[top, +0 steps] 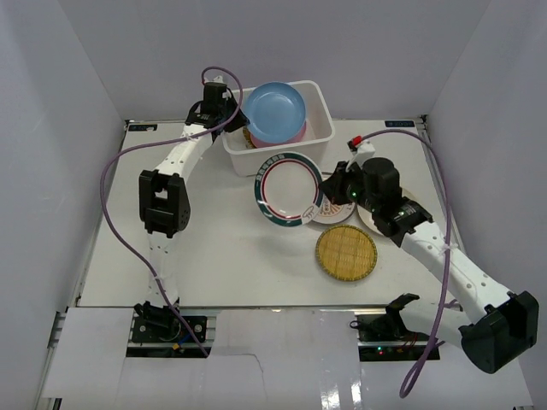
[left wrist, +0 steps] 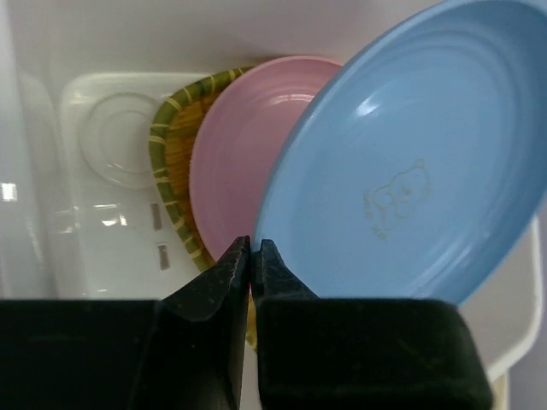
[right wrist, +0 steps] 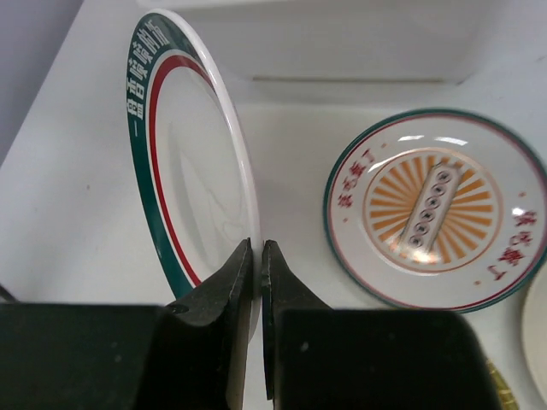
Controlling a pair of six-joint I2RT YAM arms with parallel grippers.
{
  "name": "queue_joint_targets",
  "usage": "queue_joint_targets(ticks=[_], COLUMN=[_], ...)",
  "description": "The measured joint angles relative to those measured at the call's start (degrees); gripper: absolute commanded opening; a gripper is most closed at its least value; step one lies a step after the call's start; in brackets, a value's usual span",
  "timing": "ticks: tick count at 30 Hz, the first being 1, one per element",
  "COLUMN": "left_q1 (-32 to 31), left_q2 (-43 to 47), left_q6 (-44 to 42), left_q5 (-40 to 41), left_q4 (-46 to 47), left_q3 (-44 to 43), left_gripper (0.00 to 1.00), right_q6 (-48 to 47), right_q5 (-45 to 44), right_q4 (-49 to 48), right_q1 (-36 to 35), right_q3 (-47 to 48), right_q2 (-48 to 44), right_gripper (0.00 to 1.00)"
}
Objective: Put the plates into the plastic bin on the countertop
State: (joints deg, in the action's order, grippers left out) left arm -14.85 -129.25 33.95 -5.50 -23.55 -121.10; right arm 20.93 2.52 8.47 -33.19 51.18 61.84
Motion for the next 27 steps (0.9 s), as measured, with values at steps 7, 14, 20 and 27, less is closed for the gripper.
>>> queue_joint_targets(ticks=[7,14,20,27], left_q1=[-0.3,-0.3,-0.3,-2.6], left_q2=[-0.3,7.7,36.9,55.1], left_q6=[0.4,1.4,1.7,3.3], left_q5=[-4.1,-5.0,-5.4,-9.5], left_q4=[0.5,3.2,12.1,17.8], left_q3=[-0.7,2.3,28.9,56.7], left_gripper=[0.69,0.8,0.76,0.74], right_q6=[1.6,4.3,7.3,8.9], right_q5=[2.3,3.8,5.9,5.6], right_q4=[-1.1,-4.8,-9.0,-9.0], right_q1=[12.2,16.2,17.0,16.7], right_q3=[7.0,16.1,29.1,47.0], right_q2=[3.8,17.7,30.8,47.1], right_gripper=[0.08,0.08,0.08,0.08])
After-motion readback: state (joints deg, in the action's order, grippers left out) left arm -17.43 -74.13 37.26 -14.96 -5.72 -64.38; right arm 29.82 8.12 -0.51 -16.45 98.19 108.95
